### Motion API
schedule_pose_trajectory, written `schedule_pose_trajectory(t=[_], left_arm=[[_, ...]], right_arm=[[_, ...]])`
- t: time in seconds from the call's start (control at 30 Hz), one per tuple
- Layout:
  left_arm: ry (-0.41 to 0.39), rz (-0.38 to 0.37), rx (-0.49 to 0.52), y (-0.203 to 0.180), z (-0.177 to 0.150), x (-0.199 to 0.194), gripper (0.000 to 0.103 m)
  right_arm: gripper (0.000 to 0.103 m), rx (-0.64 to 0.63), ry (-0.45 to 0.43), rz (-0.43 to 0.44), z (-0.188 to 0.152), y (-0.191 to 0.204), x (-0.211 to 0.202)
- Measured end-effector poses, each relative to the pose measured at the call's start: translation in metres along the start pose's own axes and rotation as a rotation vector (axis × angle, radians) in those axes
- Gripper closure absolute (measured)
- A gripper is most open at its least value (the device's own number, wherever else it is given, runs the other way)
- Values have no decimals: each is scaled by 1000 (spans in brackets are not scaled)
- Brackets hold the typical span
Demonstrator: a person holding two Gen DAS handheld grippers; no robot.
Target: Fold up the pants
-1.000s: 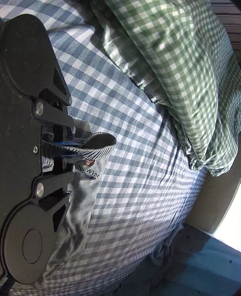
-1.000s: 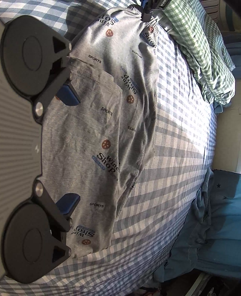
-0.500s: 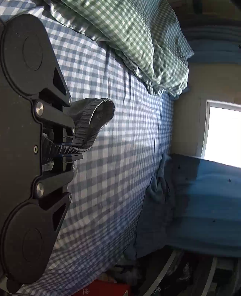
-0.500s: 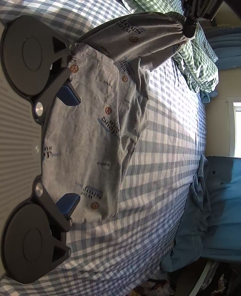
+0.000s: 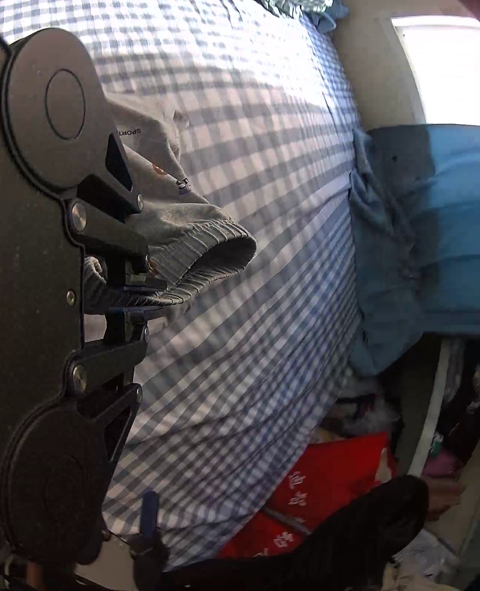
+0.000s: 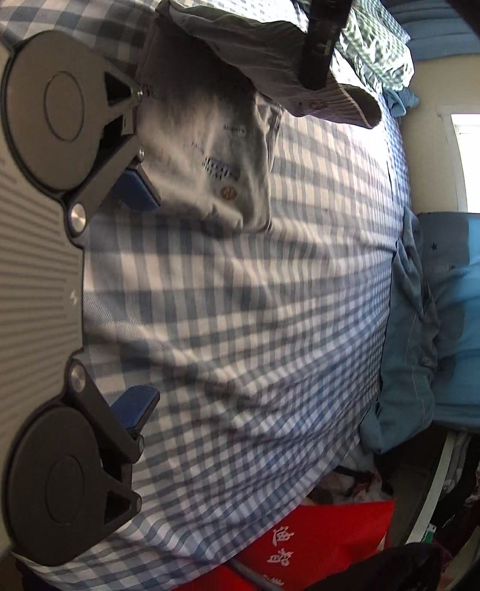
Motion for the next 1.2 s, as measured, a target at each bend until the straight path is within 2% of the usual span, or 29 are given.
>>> schedule_pose_trajectory(t=[0.1,0.13,0.23,0.27,0.3,0.37,0.4,0.47,0.57,0.67,0.8,0.87,0.97,1.03,1.1,1.2], left_arm=[[62,-15,19,-15,-16,32,96],[73,-25,21,-18,-19,42,101],[89,-85,-16,-23,-29,58,99],[94,-107,-34,-24,-32,61,90],[94,-120,-56,-25,-34,63,84],[93,-124,-86,-25,-37,61,67],[92,-128,-100,-25,-38,58,63],[78,-116,-133,-20,-41,47,37],[29,-33,-224,5,-48,20,19],[13,123,-342,47,-61,-5,7],[0,313,-515,112,-80,-28,5],[1,375,-587,138,-88,-33,3],[12,405,-671,167,-101,-39,3],[28,402,-702,176,-109,-39,3],[56,401,-697,179,-118,-37,3],[115,392,-662,175,-138,-34,3]], right_arm=[[0,27,28,-24,-6,-24,9],[0,36,35,-32,-7,-31,11],[0,48,51,-42,-10,-44,17],[0,49,57,-41,-10,-46,19],[0,50,63,-38,-10,-47,22],[0,46,68,-26,-6,-46,26],[0,40,65,-18,-3,-43,27],[0,22,56,7,6,-33,30],[0,-9,37,64,23,-12,32],[0,-38,37,151,42,19,34],[0,-64,83,270,60,71,40],[0,-77,136,292,64,95,45],[0,-133,230,206,60,117,56],[0,-180,250,159,51,124,58],[0,-220,258,140,41,122,58],[0,-196,265,142,28,107,56]])
Point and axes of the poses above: each gripper's, at about its wrist camera, not at the fingertips, and x roughly the way its jaws point, y to its left, z to its top, the point moved 6 cm from there along x, roughly the way its jaws point, and after that the axes turned 10 degrees about -z, right-handed, at the moved point
